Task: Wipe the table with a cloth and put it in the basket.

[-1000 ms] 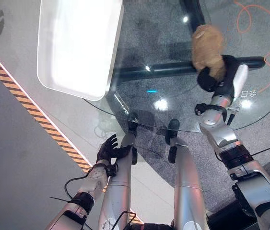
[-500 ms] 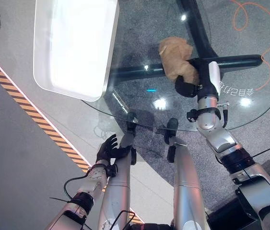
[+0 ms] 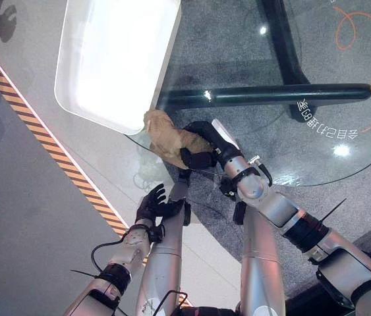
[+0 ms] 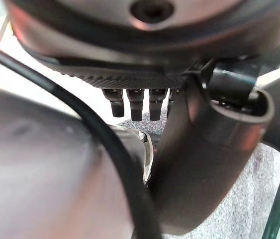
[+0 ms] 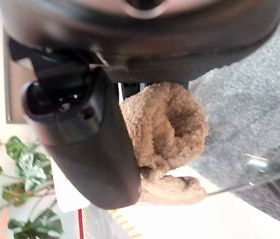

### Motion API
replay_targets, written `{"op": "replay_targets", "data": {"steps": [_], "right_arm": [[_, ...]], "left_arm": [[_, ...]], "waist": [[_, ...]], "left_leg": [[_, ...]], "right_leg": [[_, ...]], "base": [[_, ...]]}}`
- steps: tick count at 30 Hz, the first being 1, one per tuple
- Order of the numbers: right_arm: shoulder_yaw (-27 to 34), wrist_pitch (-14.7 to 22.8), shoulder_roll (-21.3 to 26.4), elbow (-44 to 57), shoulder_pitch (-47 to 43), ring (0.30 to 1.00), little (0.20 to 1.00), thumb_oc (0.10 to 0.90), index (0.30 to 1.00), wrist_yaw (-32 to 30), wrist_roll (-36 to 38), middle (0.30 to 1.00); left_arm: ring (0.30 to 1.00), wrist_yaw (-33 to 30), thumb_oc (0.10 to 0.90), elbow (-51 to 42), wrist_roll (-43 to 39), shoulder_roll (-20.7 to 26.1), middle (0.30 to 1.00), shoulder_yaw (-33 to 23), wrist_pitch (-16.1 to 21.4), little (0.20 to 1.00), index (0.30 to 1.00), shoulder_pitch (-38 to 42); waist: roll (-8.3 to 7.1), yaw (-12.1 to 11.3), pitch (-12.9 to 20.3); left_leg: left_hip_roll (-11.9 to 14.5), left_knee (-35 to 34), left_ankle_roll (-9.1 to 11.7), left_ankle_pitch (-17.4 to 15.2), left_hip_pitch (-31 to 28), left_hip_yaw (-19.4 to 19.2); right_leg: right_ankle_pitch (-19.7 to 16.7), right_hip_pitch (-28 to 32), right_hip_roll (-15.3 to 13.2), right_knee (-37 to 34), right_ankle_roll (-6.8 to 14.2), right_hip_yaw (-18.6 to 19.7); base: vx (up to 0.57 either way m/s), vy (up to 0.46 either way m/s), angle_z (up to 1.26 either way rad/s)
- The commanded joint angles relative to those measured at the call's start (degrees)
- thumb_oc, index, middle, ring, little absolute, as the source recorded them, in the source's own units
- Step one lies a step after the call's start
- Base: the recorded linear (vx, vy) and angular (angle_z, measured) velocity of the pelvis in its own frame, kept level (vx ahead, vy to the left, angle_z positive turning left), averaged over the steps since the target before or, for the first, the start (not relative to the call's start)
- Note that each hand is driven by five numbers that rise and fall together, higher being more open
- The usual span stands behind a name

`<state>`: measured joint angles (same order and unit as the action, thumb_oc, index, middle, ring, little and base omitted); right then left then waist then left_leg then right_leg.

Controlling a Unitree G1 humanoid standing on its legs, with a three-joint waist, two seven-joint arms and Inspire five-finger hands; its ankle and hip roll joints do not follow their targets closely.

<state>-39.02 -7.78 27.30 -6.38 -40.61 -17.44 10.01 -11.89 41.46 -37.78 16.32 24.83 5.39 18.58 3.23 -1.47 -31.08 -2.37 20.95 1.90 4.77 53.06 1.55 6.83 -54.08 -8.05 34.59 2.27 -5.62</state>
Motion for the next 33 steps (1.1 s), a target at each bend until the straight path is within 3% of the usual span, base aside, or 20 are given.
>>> {"op": "replay_targets", "data": {"steps": [1, 6, 16, 22, 23, 33], "right_arm": [[5.0, 9.0, -0.7, 13.9, -0.2, 0.3, 0.2, 0.1, 0.3, -5.4, 2.6, 0.3], [9.5, 10.8, -1.2, 16.0, 2.1, 0.3, 0.2, 0.1, 0.3, -6.6, 4.9, 0.3], [13.9, 10.9, -1.1, 20.2, 8.2, 0.3, 0.2, 0.1, 0.3, -5.0, 4.6, 0.3], [16.0, 13.5, -0.8, 21.1, 11.9, 0.3, 0.2, 0.1, 0.3, -3.4, 4.6, 0.3], [16.8, 14.1, -0.5, 22.1, 12.1, 0.3, 0.2, 0.1, 0.3, -3.1, 4.8, 0.3], [22.0, 17.6, 1.3, 26.3, 19.2, 0.3, 0.2, 0.1, 0.3, -1.5, 4.3, 0.3]], "left_arm": [[0.9, 0.1, 0.8, -2.9, -1.2, -1.4, 0.9, 1.6, -0.6, 0.9, 0.9, -7.9], [0.9, 2.0, 0.8, -3.8, -3.9, -1.3, 0.9, 1.2, 0.6, 0.9, 0.9, -9.4], [0.9, 10.2, 0.8, -9.7, -11.9, -0.4, 0.9, -0.7, 0.9, 0.9, 0.9, -13.6], [0.9, 15.7, 0.8, -13.6, -16.8, 0.6, 0.9, -1.4, 0.5, 0.9, 0.9, -16.3], [0.9, 16.8, 0.8, -14.4, -18.1, 0.8, 0.9, -2.3, 0.2, 0.9, 0.9, -16.2], [0.9, 31.0, 0.8, -23.5, -32.6, 2.0, 0.9, -6.9, 0.5, 0.9, 0.9, -22.3]], "waist": [[1.28, 0.1, 1.3], [1.28, 0.6, 1.3], [0.97, 1.4, 1.3], [0.53, 1.6, 1.3], [0.13, 1.8, 1.3], [-0.57, 2.1, 1.3]], "left_leg": [[-1.6, 7.9, -4.1, -10.3, -1.7, -7.6], [-1.7, 7.5, -4.3, -10.4, -3.1, -7.6], [-1.8, 6.1, -4.5, -10.6, -7.6, -7.7], [-1.7, 5.4, -4.6, -10.8, -10.2, -7.9], [-1.8, 4.4, -4.9, -8.7, -9.2, -8.4], [-1.5, 3.0, -5.1, -9.1, -13.8, -8.6]], "right_leg": [[-7.4, 0.1, 4.1, -9.2, 0.4, -1.0], [-7.5, 1.3, 4.3, -9.4, 0.4, -0.7], [-6.8, 5.8, 4.8, -10.0, 0.2, -0.5], [-6.2, 8.7, 5.0, -10.1, 0.0, -0.7], [-8.0, 7.9, 4.9, -11.2, -0.5, -0.9], [-7.3, 12.7, 5.5, -12.3, -0.5, -0.5]], "base": [[0.0, 0.0, 0.0], [0.0, 0.0, 0.0], [-0.02, -0.003, -0.01], [-0.03, -0.011, -0.02], [-0.09, -0.046, -0.03], [-0.02, -0.015, -0.02]]}}
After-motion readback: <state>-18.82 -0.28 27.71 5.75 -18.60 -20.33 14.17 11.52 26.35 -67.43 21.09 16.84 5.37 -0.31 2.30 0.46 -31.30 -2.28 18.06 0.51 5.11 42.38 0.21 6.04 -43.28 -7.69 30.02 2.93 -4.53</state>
